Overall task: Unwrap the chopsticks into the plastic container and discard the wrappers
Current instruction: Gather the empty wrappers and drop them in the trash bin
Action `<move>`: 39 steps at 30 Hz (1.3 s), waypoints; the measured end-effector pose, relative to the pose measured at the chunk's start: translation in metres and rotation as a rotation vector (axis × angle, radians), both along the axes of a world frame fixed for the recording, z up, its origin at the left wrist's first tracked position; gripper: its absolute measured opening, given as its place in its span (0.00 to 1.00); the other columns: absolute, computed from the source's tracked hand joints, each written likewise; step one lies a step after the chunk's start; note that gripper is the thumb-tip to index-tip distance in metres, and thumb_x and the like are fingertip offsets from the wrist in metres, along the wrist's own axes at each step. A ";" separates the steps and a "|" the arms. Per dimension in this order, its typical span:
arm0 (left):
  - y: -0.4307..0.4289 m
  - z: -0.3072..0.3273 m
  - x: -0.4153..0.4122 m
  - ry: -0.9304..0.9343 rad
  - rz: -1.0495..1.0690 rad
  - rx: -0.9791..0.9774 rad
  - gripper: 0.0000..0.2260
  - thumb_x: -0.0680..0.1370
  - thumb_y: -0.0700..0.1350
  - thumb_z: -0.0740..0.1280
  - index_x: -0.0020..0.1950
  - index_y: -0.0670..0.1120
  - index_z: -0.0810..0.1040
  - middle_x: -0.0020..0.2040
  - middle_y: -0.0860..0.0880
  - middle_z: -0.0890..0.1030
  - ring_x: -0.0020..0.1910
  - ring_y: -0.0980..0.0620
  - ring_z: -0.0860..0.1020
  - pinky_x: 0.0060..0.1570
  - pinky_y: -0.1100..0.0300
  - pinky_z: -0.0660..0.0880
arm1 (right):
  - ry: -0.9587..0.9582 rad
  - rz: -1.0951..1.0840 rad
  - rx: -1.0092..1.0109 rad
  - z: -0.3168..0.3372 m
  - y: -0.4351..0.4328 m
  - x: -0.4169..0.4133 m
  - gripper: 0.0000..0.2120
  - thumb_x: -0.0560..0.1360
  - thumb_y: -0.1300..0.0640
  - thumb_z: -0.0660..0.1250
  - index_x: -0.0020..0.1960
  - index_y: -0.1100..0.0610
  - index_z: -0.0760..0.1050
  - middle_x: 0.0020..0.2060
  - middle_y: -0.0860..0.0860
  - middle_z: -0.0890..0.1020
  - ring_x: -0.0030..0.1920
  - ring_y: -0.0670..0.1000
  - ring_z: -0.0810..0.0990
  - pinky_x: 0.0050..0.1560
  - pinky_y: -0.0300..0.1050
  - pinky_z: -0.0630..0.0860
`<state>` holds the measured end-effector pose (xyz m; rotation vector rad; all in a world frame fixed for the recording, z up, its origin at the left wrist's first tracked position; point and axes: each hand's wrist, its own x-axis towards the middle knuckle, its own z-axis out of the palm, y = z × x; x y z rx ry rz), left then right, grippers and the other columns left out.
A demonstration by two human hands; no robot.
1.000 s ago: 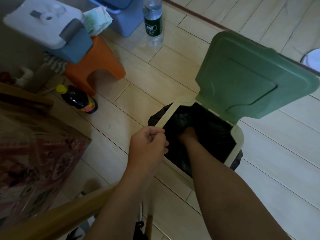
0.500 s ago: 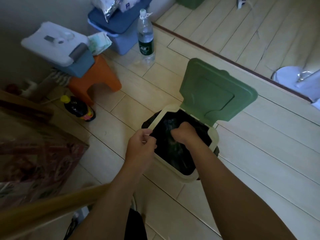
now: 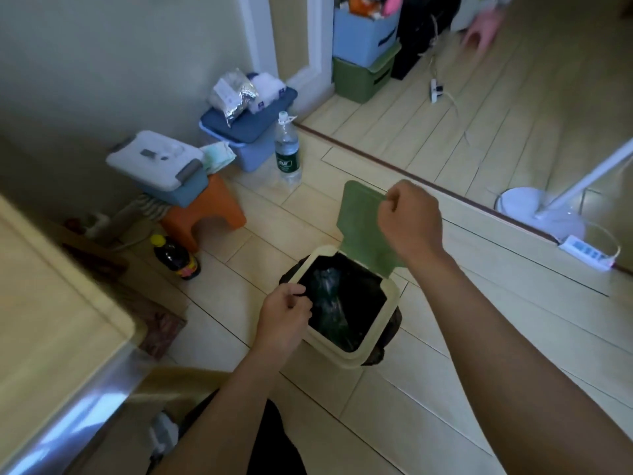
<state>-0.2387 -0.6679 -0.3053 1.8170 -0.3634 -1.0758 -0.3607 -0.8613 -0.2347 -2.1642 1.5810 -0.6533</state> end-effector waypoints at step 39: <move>0.027 0.070 0.019 -0.211 -0.090 -0.032 0.08 0.80 0.38 0.64 0.52 0.50 0.78 0.51 0.43 0.82 0.44 0.49 0.82 0.53 0.51 0.79 | 0.472 0.016 0.138 -0.037 0.010 -0.026 0.24 0.81 0.49 0.60 0.72 0.61 0.67 0.66 0.60 0.74 0.66 0.62 0.71 0.64 0.56 0.69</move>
